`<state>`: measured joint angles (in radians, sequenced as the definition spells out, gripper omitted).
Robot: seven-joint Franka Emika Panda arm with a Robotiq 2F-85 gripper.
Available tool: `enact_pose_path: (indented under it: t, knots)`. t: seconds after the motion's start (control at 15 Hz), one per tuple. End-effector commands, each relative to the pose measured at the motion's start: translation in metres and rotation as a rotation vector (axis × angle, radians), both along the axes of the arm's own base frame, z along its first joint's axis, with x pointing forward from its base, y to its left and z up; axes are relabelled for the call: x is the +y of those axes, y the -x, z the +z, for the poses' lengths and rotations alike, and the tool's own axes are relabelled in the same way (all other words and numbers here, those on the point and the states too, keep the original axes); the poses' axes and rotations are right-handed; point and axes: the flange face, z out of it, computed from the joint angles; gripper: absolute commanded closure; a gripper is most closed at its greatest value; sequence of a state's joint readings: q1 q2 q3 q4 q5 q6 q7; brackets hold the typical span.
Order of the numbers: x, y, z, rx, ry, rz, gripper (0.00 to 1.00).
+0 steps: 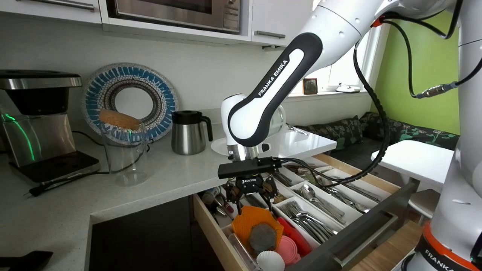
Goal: Pick up the orange mat from the drawer and put it on the kitchen counter, move the white plate on the kitchen counter a little to the left
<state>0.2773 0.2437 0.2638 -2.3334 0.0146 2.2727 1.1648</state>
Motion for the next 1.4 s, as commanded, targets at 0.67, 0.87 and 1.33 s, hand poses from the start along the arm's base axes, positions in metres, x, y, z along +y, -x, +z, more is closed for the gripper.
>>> enact_pose_path:
  t: [0.67, 0.87, 1.33]
  knots:
    - [0.012, -0.044, -0.041, -0.012, -0.037, 0.031, 0.06]
    - [0.013, -0.054, -0.046, -0.026, -0.038, 0.013, 0.18]
    - [0.019, -0.064, -0.064, -0.031, -0.033, -0.003, 0.28]
